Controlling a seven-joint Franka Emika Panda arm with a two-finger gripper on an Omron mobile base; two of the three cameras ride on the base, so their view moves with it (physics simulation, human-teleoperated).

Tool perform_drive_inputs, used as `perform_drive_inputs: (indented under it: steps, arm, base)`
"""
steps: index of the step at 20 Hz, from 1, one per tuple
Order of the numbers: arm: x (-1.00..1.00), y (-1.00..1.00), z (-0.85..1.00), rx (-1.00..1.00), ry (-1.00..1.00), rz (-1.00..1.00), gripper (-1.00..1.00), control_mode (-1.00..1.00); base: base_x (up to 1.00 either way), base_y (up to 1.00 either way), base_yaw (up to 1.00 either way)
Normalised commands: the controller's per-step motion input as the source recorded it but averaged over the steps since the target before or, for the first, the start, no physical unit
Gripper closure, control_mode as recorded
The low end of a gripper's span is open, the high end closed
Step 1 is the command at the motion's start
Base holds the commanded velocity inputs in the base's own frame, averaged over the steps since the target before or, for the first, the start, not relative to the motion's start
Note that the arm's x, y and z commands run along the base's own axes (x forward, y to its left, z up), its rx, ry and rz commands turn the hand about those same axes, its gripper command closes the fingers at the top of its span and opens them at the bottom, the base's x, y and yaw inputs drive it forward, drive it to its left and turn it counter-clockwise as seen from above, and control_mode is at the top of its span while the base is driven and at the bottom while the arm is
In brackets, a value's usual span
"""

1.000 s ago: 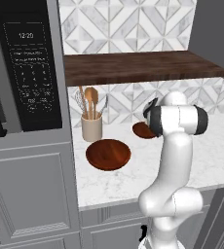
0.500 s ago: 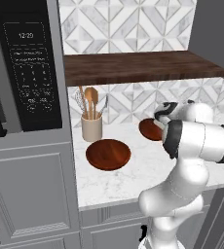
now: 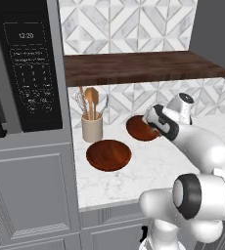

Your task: Pick up the bowls on the counter and stack them on top of one another in the open cabinet. Place the smaller bowl on top of the larger bowl.

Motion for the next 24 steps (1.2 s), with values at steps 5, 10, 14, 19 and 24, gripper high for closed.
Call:
perform_drive_inputs:
  steps: [5, 10, 14, 19, 24]
  arm:
    - [-0.05, 1.00, 0.29, 0.00, 0.17, 0.15, 1.00, -1.00]
    - [-0.10, 0.67, -0.41, 0.00, 0.09, 0.16, 1.00, -1.00]
    - [0.00, 0.59, -0.61, 0.00, 0.04, 0.16, 1.00, -1.00]
    - [0.02, 0.21, -0.41, 0.00, 0.00, 0.09, 1.00, -1.00]
    - [0.14, 0.18, -0.32, -0.02, 0.00, 0.04, -1.00, -1.00]
  base:
    - [0.00, 0.00, 0.00]
    - [0.00, 0.00, 0.00]
    - [0.00, 0.00, 0.00]
    - [0.00, 0.00, 0.00]
    - [0.00, 0.00, 0.00]
